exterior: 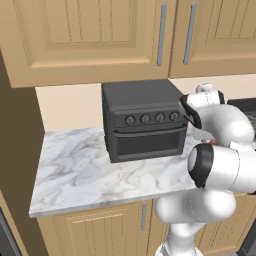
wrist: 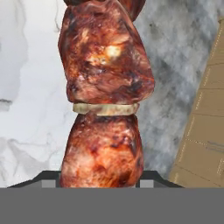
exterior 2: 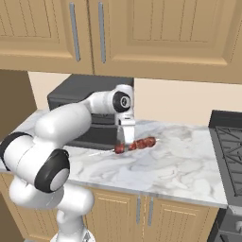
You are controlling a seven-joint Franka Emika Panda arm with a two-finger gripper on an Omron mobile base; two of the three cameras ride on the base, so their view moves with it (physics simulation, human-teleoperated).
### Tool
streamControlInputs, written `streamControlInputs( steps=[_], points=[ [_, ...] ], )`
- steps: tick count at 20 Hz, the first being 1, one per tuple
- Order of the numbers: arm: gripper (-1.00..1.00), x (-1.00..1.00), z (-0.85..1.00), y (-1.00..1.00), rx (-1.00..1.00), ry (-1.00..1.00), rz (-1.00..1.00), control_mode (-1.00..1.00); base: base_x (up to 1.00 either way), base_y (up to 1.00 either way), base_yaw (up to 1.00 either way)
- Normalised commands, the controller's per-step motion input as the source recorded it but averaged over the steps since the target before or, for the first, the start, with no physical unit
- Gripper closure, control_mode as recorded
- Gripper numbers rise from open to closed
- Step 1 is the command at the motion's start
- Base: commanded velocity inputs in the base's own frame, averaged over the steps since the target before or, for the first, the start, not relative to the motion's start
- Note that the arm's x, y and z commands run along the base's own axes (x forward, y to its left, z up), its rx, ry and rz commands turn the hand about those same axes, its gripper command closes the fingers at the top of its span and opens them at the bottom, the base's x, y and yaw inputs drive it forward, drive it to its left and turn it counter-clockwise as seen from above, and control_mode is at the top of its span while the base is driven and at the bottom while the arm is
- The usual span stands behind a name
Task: Store the kebab skewer in the freezer for long-term storage. Close the freezer door after placing the cooked food.
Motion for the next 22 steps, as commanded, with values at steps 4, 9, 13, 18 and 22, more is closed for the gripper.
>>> streamControlInputs(
  steps=[4,9,13,18,22],
  points=[
    [1.00,-0.18,0.02,-0.10,0.15,0.03,0.19,-1.00,0.00,0.00,0.00],
    [1.00,-0.07,0.07,-0.04,0.27,-0.09,0.13,-1.00,0.00,0.00,0.00],
    [1.00,-0.01,0.02,0.22,0.14,-0.18,0.15,-1.00,0.00,0.00,0.00],
    [1.00,0.00,0.00,0.36,0.01,-0.22,0.20,-1.00,0.00,0.00,0.00],
    [1.00,0.01,0.00,0.26,0.00,-0.16,0.23,-1.00,0.00,0.00,0.00]
  ],
)
